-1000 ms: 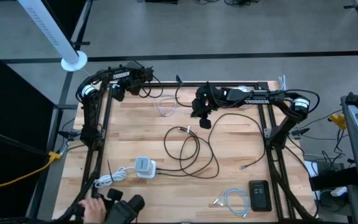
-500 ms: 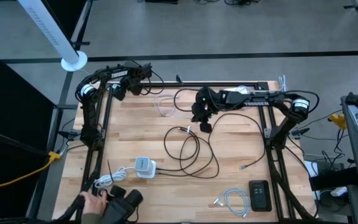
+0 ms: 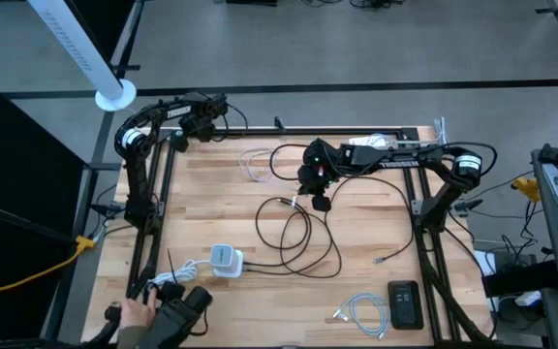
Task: Plug in charger cables
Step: Insert the white charger cable into the white charger adapter
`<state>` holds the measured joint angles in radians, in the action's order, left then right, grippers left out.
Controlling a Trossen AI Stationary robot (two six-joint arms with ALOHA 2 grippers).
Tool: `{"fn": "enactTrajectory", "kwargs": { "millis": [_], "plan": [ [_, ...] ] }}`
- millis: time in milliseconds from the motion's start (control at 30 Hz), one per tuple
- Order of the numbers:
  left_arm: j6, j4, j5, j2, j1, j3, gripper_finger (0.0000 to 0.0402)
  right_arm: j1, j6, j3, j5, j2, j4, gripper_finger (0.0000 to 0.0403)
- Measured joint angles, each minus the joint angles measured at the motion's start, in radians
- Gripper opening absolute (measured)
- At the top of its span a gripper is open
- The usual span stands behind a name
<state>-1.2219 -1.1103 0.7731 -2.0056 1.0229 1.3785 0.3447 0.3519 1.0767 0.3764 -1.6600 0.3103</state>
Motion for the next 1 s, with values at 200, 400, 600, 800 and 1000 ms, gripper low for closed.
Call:
{"fn": "enactTrajectory", "kwargs": {
  "millis": [200, 400, 600, 800, 1000],
  "plan": [
    [-0.027, 0.025, -0.068, -0.012, 0.005, -0.014, 0.0317, 0.000, -0.012, 0.000, 0.000, 0.000, 0.004, 0.0000],
    [-0.026, 0.058, -0.077, -0.028, 0.018, -0.046, 0.0313, 0.000, -0.014, -0.002, 0.000, 0.000, 0.016, 0.0000],
    [-0.035, 0.123, -0.053, -0.028, 0.023, -0.085, 0.0311, 0.000, -0.015, -0.002, 0.000, 0.000, 0.023, 0.0000],
    [-0.078, 0.108, -0.051, -0.028, 0.023, -0.096, 0.0249, 0.000, -0.019, -0.002, -0.001, 0.000, 0.023, 0.0000],
    [-0.061, 0.102, -0.046, -0.028, 0.022, -0.100, 0.0100, 0.000, -0.019, -0.002, -0.001, 0.000, 0.024, 0.0000]
  ]
}}
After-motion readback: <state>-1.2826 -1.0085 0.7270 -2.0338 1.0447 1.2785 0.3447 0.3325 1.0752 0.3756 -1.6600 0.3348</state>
